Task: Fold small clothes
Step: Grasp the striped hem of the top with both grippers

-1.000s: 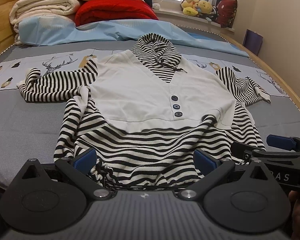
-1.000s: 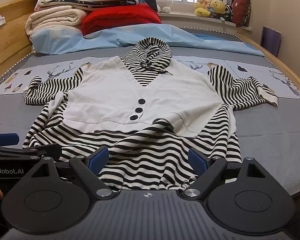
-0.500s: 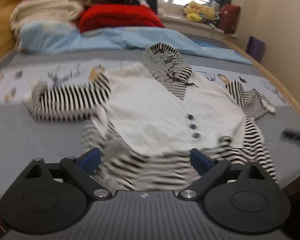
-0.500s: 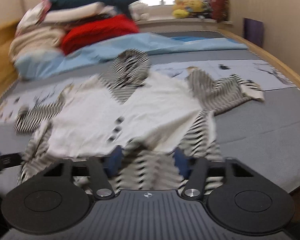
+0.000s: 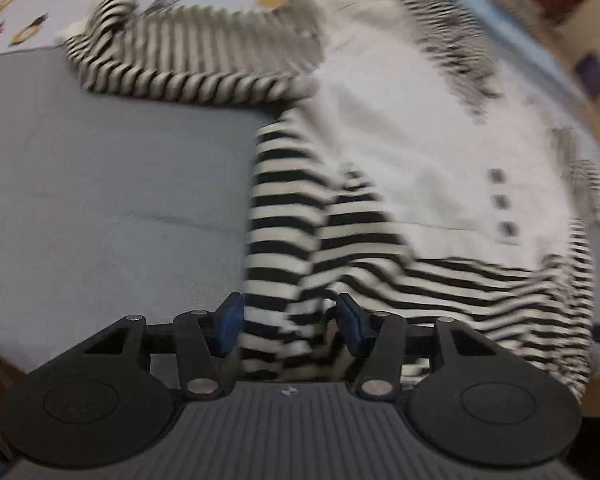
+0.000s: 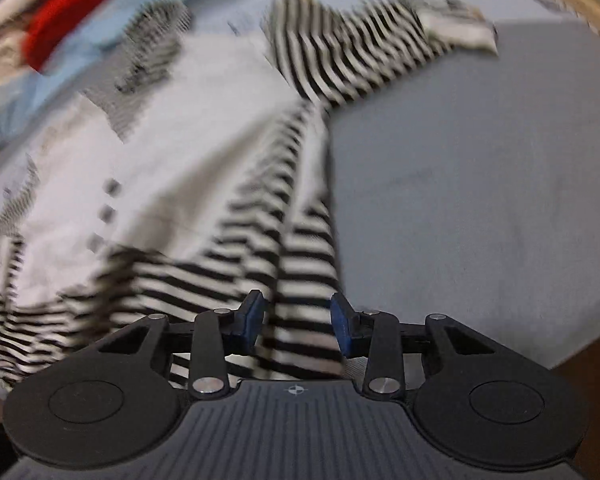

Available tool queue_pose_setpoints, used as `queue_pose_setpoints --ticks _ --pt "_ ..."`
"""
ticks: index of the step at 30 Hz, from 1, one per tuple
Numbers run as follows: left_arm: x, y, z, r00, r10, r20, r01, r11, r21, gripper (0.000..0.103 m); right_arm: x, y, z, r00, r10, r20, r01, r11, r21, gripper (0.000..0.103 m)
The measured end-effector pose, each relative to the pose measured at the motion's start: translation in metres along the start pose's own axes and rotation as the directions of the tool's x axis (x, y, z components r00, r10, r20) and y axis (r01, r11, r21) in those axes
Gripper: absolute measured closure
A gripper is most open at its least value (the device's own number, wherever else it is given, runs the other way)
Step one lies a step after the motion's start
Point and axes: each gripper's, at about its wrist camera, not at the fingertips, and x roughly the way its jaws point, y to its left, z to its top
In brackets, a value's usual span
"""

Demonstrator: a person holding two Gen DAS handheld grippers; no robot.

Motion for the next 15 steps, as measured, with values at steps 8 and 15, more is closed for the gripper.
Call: queue_pose_setpoints --ticks 8,15 --pt "0.027 0.004 -0.002 0.99 -0.032 -0.137 0.028 0.999 -0.034 0.067 0.035 0.02 -0.011 0.987 -0.061 -0.151 0.043 0.992 -0.116 0.07" --pt "0.007 -0.014 -0.017 0.962 -0.226 -0.153 0.237 0.97 0.059 0.097 -0.012 -0.002 0.005 0.992 -0.062 0.109 0.061 0.998 0.009 0.101"
